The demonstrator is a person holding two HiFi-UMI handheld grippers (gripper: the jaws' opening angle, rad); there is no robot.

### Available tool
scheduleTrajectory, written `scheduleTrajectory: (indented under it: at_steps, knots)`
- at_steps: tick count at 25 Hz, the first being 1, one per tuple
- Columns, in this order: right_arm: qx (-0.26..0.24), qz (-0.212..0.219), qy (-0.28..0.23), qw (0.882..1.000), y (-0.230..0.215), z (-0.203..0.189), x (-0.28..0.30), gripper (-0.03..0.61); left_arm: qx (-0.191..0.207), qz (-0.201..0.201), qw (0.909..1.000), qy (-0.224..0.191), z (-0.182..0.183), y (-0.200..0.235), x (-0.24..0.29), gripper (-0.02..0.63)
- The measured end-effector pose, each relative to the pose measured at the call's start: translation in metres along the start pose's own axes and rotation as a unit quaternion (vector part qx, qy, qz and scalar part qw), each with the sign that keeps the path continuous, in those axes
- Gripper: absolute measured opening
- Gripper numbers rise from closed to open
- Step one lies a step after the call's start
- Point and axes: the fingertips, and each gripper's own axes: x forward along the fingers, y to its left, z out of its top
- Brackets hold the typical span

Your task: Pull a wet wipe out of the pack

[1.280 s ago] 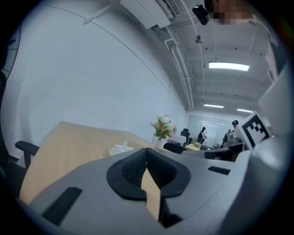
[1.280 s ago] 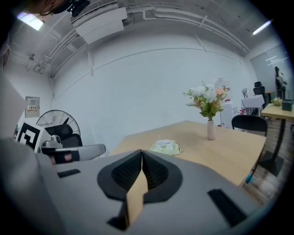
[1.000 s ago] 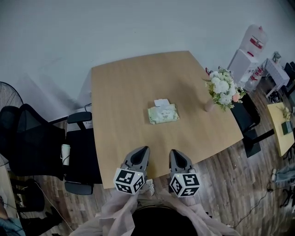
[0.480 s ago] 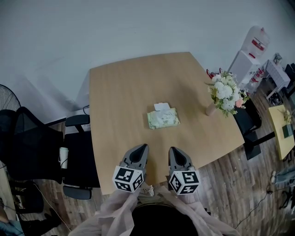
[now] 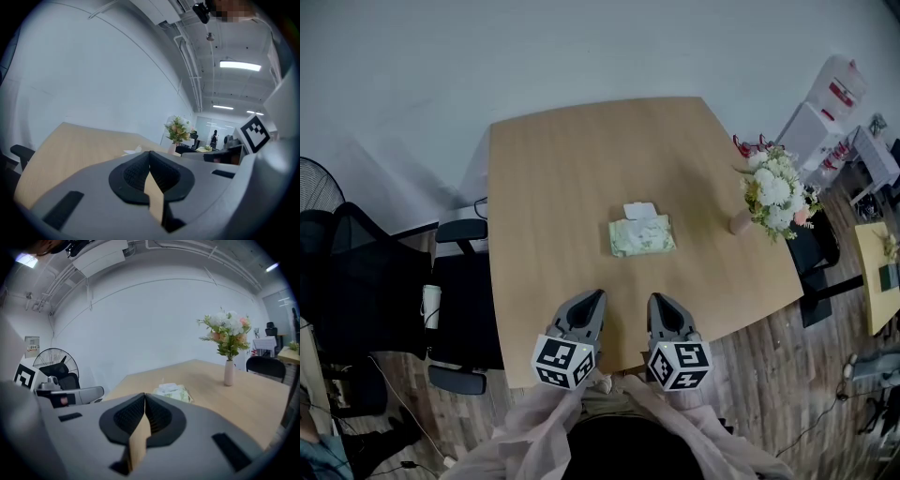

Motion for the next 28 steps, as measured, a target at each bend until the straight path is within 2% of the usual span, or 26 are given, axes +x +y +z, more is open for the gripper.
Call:
scheduleTrajectory:
  at_steps: [13, 28]
  knots:
    - [-0.045, 0.014, 0.034, 0.998, -0.038, 0.02, 0.039, 0.014, -0.028, 0.038, 0.9989, 0.007, -0.002, 0.006, 0.042, 0.012]
    - [-0.044, 0.048, 0.055, 0.996, -0.077, 0.034, 0.093, 0.017, -0.042, 0.074, 0.9959, 0.03, -0.009, 0.023, 0.092, 0.012]
